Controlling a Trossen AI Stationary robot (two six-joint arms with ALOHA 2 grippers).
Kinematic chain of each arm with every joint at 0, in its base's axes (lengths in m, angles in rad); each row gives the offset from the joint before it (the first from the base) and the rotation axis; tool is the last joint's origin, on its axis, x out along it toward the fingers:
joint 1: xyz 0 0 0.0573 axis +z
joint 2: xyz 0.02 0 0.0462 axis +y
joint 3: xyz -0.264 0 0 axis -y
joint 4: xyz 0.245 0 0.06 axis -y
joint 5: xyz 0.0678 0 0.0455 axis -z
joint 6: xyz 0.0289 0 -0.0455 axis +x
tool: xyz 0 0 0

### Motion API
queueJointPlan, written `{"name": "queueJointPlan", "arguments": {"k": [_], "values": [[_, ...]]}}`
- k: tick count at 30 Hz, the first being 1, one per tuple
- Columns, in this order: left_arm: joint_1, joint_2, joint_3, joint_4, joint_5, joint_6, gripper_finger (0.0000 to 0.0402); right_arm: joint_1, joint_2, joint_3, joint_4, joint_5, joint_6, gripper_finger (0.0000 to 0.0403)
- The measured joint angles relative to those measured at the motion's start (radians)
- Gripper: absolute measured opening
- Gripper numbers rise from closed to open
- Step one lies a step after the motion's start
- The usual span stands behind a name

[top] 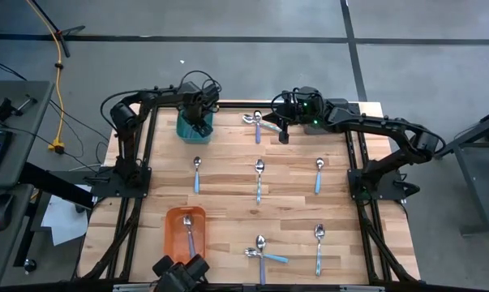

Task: Sort silverware by color (type)
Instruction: Put the violet spoon into the orange bin

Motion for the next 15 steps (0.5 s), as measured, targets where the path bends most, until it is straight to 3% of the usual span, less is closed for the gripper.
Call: {"name": "queueJointPlan", "arguments": {"k": [15], "values": [[0.040,0.001,0.020,-0.028,-0.031,-0.019,0.0142,0.000,0.000,0.000,-0.001,-0.001,-0.025,0.0000]]}}
